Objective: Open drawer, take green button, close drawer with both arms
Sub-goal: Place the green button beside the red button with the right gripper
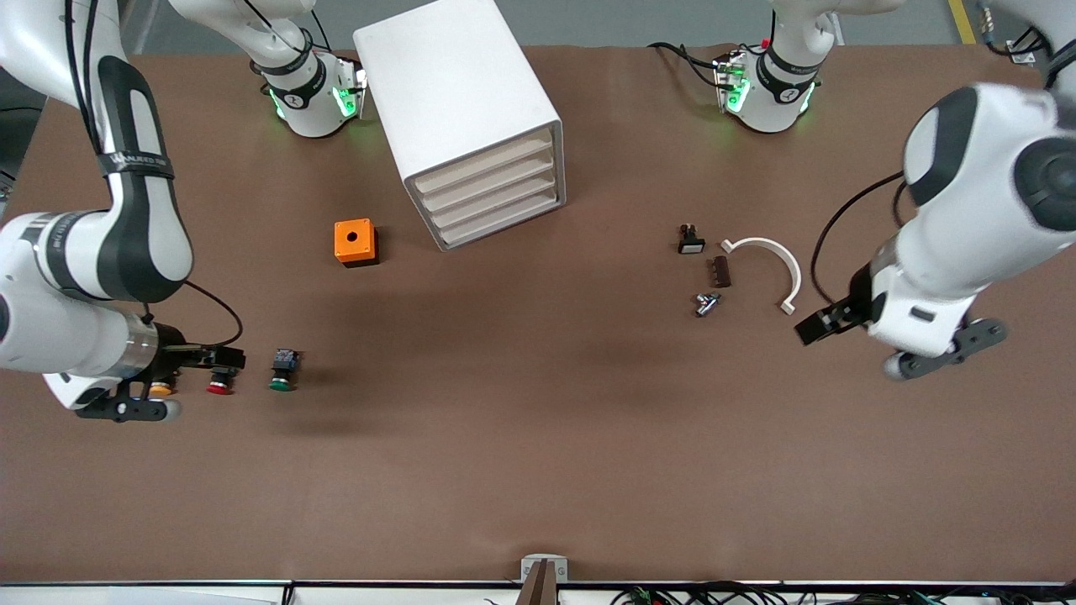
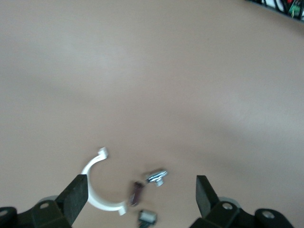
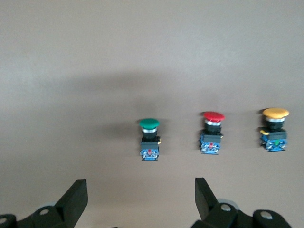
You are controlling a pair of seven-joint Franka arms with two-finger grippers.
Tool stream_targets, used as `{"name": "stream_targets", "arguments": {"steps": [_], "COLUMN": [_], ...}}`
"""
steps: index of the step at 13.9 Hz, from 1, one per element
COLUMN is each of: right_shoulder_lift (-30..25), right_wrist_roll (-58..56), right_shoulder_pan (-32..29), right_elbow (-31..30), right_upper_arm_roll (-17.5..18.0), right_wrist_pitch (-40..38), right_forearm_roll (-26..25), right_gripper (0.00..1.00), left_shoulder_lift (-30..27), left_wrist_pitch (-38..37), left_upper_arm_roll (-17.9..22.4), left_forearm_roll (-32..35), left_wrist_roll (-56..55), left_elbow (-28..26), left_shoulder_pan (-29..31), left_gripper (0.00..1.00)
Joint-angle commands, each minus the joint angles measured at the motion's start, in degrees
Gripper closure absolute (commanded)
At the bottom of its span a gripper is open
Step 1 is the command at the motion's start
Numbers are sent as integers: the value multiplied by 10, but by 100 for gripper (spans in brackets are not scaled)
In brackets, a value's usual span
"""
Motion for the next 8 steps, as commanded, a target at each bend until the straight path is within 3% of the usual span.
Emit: {"name": "stream_targets", "arguments": {"steps": [1, 6, 8], "right_shoulder_lift": [8, 4, -7], "right_wrist_roll": [-2, -3, -3], "right_shoulder_pan": [-26, -44, -44], "right_elbow": [29, 41, 74], "right_upper_arm_roll": [9, 8, 7], "right_wrist_pitch": [-10, -20, -84], "right_forearm_roll": [-3, -4, -8], "right_gripper": [0, 0, 0], "left_shoulder_lift": [-55, -183, -200], "left_wrist_pitch": [-38, -73, -110], "left_upper_arm_roll": [-8, 23, 27], "left_forearm_roll": [7, 2, 2], "left_wrist_roll": [57, 196, 240], "left_elbow": [-17, -109, -106], "left_shoulder_pan": [25, 33, 33], "left_gripper": [0, 0, 0]}}
